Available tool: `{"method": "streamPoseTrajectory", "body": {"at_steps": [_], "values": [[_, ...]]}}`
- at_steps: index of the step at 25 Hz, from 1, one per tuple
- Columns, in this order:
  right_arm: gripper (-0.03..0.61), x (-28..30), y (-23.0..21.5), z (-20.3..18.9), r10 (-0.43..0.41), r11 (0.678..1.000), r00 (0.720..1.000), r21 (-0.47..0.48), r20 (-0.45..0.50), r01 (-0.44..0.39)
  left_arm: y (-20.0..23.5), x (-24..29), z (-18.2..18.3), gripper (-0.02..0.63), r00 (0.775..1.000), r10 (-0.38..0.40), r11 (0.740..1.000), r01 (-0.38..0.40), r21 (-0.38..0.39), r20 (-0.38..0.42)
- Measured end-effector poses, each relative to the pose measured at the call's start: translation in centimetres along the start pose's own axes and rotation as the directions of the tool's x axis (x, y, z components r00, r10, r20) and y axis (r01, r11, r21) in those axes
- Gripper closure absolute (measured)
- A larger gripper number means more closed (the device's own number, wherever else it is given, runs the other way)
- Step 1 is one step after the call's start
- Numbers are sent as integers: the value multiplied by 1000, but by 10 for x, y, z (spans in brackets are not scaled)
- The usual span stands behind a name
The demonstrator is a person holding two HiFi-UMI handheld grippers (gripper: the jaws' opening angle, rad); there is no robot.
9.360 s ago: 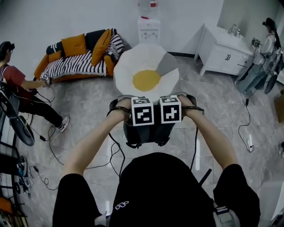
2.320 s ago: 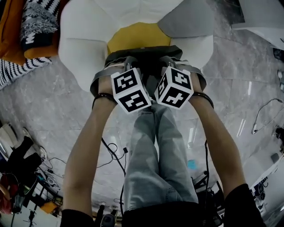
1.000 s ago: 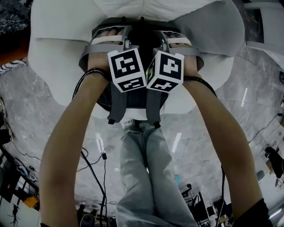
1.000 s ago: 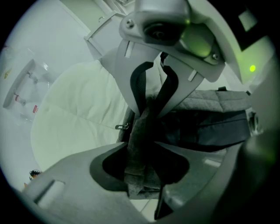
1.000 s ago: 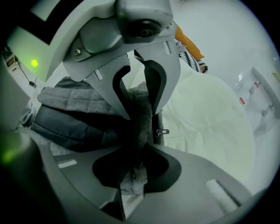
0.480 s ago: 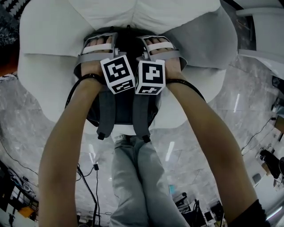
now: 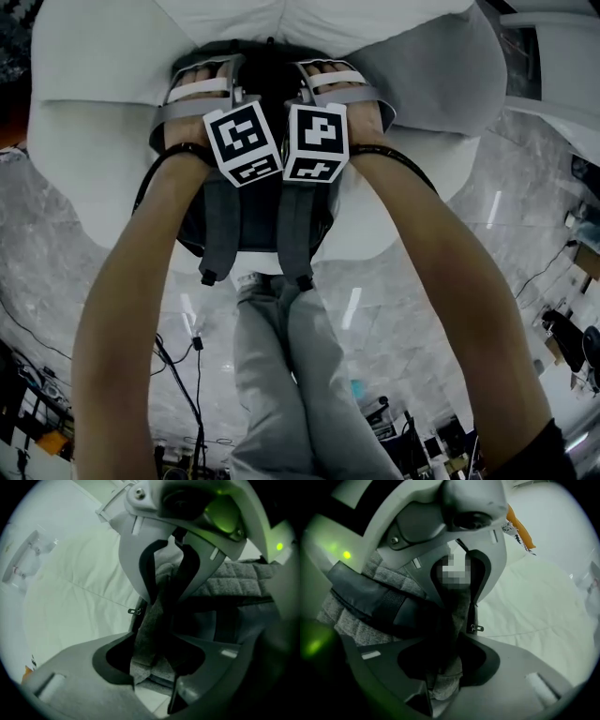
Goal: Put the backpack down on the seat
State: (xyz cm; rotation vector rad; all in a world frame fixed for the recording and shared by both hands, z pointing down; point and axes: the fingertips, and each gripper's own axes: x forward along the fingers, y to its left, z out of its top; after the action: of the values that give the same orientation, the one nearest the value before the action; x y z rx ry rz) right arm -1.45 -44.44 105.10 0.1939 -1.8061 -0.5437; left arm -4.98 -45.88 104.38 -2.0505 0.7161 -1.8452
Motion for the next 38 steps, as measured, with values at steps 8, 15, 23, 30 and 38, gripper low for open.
{"method": "streamPoseTrajectory", "body": {"at_steps": [8, 15, 23, 30, 38], "values": [[382, -42, -39, -11, -86, 976, 996, 203, 9, 82, 9, -46, -5, 324, 999, -39, 998, 38, -43, -27], [330, -75, -29, -23, -95, 961, 994, 256, -53, 106, -20, -76, -24, 406, 992, -111, 994, 111, -8, -60], [575, -101, -1, -17, -79, 945, 992, 309, -95, 105, -28, -101, -31, 615, 992, -118, 993, 118, -7, -49], [574, -136, 22, -2, -55, 944, 993, 318, -101, 85, -26, -141, -35, 615, 992, -124, 989, 121, -83, -37], [574, -182, -14, 33, -174, 958, 980, 212, -96, 191, -11, -199, -28, 615, 999, -46, 998, 47, 30, -26]]}}
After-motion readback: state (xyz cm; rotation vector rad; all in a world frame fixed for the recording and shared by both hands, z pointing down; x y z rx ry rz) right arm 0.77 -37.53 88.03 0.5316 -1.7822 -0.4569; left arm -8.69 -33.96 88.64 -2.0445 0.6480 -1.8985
